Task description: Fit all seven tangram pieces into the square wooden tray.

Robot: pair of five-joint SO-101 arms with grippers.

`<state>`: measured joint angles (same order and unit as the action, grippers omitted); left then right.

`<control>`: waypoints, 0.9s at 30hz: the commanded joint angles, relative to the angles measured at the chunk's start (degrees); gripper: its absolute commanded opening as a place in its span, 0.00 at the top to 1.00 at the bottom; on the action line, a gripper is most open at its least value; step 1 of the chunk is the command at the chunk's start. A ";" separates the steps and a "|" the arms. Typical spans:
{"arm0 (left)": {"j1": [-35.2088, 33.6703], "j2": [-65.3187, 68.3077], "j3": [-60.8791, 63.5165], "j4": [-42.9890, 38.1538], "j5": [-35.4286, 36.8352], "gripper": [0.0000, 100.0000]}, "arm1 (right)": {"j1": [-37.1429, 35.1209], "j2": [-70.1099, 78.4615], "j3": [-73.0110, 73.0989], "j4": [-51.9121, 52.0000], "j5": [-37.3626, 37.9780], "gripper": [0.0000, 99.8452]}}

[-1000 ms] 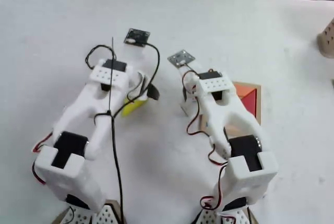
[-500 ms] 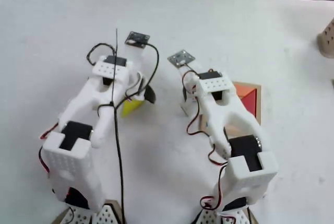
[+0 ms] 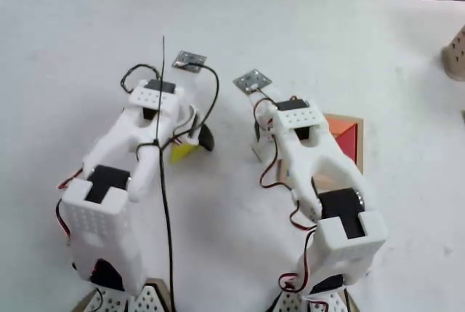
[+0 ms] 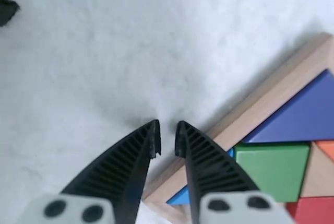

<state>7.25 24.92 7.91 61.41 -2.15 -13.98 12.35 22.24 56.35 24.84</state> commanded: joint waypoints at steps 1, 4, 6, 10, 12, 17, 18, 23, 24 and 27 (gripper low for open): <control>-1.10 -0.40 -2.29 0.62 -0.35 0.67 | -0.48 -1.98 0.09 -0.31 0.26 0.94; -1.63 -1.80 -2.99 0.62 -0.35 0.67 | -0.48 -1.98 0.09 -0.31 0.26 0.94; -1.54 -4.79 -2.90 0.79 -0.35 0.67 | -0.48 -1.98 0.09 -0.31 0.26 0.94; -0.22 -9.89 0.09 -0.09 -0.53 0.66 | -0.48 -1.98 0.09 -0.31 0.26 0.94; 0.66 -10.59 1.49 -1.58 -0.88 0.66 | -0.48 -1.98 0.09 -0.31 0.26 0.94; 1.19 -10.15 2.90 -3.34 -3.43 0.66 | -0.48 -1.98 0.09 -0.31 0.26 0.94; 1.19 -9.98 2.90 -3.34 -3.96 0.66 | -0.48 -1.98 0.09 -0.31 0.35 0.94; 1.27 -4.09 0.79 -4.40 -4.13 0.66 | -0.48 -1.98 0.09 -0.31 0.35 0.94; 1.27 -2.68 0.00 -4.13 -4.13 0.66 | -0.48 -1.98 0.09 -0.31 0.35 0.94; 1.27 -0.40 -2.99 -1.67 -3.78 0.66 | -0.48 -1.98 0.09 -0.31 0.35 0.94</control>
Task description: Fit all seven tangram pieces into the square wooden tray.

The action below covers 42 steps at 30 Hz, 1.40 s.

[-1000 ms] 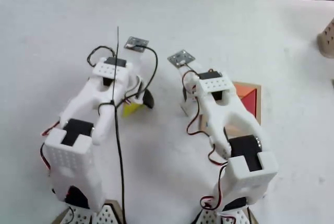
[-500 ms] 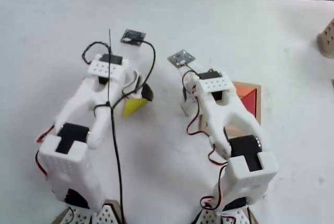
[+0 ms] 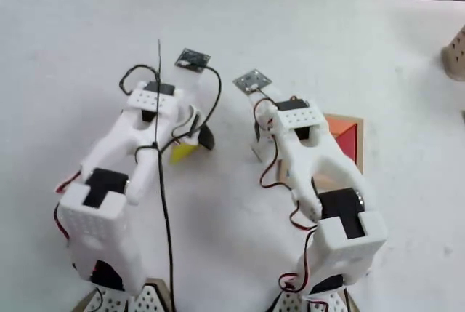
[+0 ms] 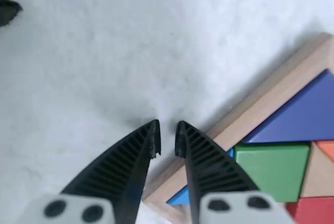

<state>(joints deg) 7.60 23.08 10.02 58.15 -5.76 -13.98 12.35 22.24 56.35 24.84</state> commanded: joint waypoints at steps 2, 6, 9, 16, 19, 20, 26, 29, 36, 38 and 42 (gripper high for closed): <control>0.92 1.89 -5.89 2.55 -0.09 0.66 | -0.48 -1.98 0.09 -0.31 0.35 0.94; 0.92 1.80 -5.80 2.73 0.00 0.66 | -0.48 -1.98 0.09 -0.31 0.35 0.94; 0.40 0.84 -6.51 2.73 2.20 0.66 | -0.48 -1.98 0.09 -0.31 0.44 0.94; 1.54 -11.21 0.18 -0.35 3.96 0.66 | -0.48 -1.98 0.09 -0.31 0.53 0.94; 4.00 -12.09 5.63 -5.27 3.87 0.66 | -0.48 -1.98 0.09 -0.31 0.53 0.94; 4.26 -12.09 6.77 -6.42 3.87 0.66 | -0.48 -1.98 0.09 -0.31 0.53 0.94; 3.91 -11.21 8.44 -7.91 2.02 0.66 | -0.48 -1.98 0.09 -0.31 0.53 0.94; 2.51 -7.96 6.15 -7.82 2.02 0.66 | -0.48 -1.98 0.09 -0.31 0.53 0.94; 1.10 -0.92 -0.97 -2.46 1.93 0.66 | -0.48 -1.98 0.09 -0.22 0.35 0.94; 0.92 -0.31 -1.76 -1.14 1.93 0.66 | -0.40 -1.98 0.09 -0.22 0.35 0.94; 0.92 -0.13 -1.67 -0.88 1.93 0.66 | -0.40 -1.98 0.09 -0.22 0.44 0.94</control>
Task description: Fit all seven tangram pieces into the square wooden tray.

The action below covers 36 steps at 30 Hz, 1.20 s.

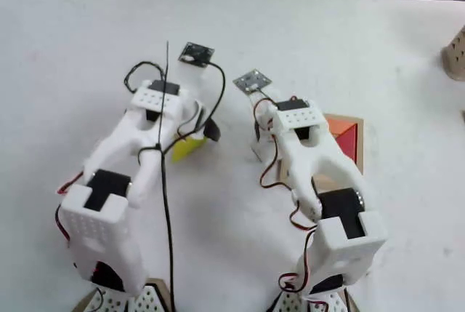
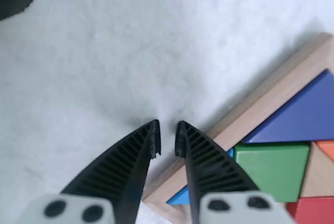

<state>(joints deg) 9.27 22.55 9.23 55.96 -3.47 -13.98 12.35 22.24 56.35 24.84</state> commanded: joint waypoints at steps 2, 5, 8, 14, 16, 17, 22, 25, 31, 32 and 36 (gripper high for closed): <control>-0.48 0.48 -0.88 1.32 -0.35 0.66 | -0.40 -1.98 0.09 -0.22 0.44 0.94; -0.22 0.57 -0.44 1.93 -0.53 0.68 | -0.40 -1.98 0.09 -0.22 0.44 0.94; 0.48 0.57 0.62 1.85 -0.79 0.73 | -0.40 -1.98 0.09 -0.22 0.44 0.94; 0.48 0.57 0.70 2.11 -0.70 0.73 | -0.31 -1.98 0.09 -0.22 0.35 0.94; 0.31 0.66 0.79 2.20 -0.53 0.73 | -0.31 -1.98 0.09 -0.22 0.35 0.94; 0.22 0.66 1.23 2.20 -0.44 0.73 | -0.22 -1.98 0.09 -0.22 0.35 0.94; 0.13 0.57 2.11 2.64 -0.35 0.73 | -0.13 -1.98 0.09 -0.22 0.35 0.94; -1.19 0.57 2.20 3.34 -0.70 0.73 | -0.13 -1.98 0.09 -0.22 0.35 0.94; -5.14 0.57 2.29 3.43 -2.11 0.73 | -0.13 -1.98 0.09 -0.22 0.26 0.94; -5.14 0.57 2.29 3.78 -2.20 0.73 | -0.13 -1.98 0.09 -0.22 0.26 0.94; -5.49 0.57 2.29 3.96 -2.55 0.73 | -0.13 -1.98 0.09 -0.22 0.26 0.94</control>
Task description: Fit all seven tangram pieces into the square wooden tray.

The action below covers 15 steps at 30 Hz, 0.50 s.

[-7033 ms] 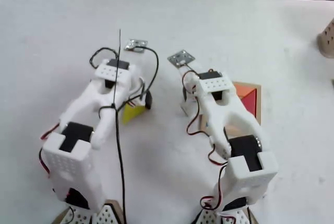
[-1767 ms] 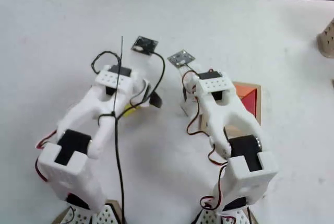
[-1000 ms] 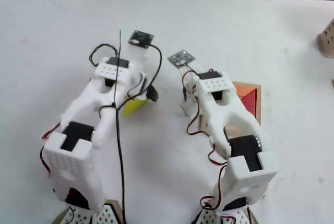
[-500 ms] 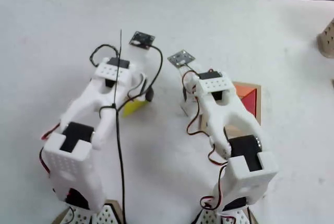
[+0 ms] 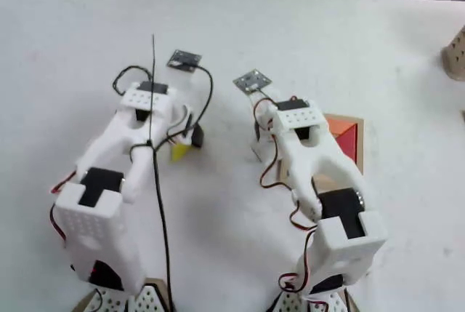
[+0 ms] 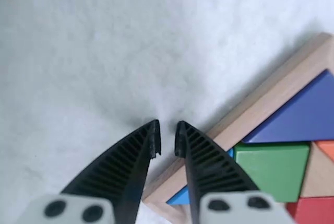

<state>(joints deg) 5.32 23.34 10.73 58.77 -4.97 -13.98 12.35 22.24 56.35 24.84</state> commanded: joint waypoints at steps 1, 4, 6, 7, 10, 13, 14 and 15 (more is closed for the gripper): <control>-1.71 -0.22 0.79 1.14 -1.14 0.73 | -0.13 -1.98 0.09 -0.22 0.26 0.94; -1.80 -0.22 0.79 1.23 -1.32 0.73 | -0.13 -1.98 0.09 -0.22 0.26 0.94; -1.89 -0.48 0.79 0.97 -1.32 0.73 | -0.13 -1.98 0.09 -0.22 0.26 0.94; -2.42 -0.75 0.70 0.97 -1.32 0.73 | -0.13 -1.98 0.09 -0.22 0.26 0.94; -5.41 -1.54 0.18 0.88 -0.97 0.73 | -0.13 -1.98 0.09 -0.22 0.26 0.94; -7.69 -5.76 2.29 -0.44 -0.88 0.73 | -0.13 -1.98 0.09 -0.22 0.26 0.93; -8.04 -7.60 4.04 -1.76 -0.88 0.73 | -0.13 -1.98 0.09 -0.22 0.26 0.93; -8.22 -9.63 6.24 -3.25 -0.88 0.73 | -0.13 -1.98 0.09 -0.22 0.26 0.93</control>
<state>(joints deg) 0.66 21.14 12.40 58.95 -5.67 -13.98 12.35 22.24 56.35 24.84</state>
